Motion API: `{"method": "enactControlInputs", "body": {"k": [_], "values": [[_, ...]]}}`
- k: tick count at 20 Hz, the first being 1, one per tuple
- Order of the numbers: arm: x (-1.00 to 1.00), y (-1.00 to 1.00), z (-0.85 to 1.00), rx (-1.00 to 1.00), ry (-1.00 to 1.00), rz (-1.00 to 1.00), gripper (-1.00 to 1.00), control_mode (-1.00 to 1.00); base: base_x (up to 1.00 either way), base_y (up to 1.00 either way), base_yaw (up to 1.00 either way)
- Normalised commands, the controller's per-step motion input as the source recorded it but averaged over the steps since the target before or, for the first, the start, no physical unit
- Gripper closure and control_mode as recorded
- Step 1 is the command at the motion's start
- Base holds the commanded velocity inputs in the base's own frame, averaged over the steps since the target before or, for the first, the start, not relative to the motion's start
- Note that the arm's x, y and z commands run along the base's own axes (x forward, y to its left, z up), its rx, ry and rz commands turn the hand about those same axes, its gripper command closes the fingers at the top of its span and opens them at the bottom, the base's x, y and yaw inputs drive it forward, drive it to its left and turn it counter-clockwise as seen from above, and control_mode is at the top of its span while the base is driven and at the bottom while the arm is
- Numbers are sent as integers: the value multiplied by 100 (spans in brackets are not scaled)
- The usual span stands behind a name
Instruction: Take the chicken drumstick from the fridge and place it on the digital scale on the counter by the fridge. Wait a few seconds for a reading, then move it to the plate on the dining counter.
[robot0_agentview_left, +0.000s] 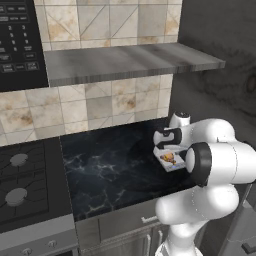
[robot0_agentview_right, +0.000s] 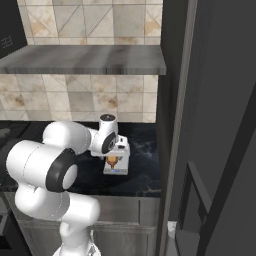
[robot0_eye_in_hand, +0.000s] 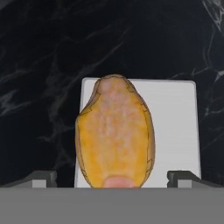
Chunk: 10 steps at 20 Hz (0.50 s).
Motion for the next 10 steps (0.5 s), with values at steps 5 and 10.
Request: {"method": "enactControlInputs", "body": {"k": [5, 10], "values": [[-5, -1, -15, 0, 0, 0, -100, -100, 0, 0, 0], [0, 0, -20, 0, 0, 0, -100, -100, 0, 0, 0]]}}
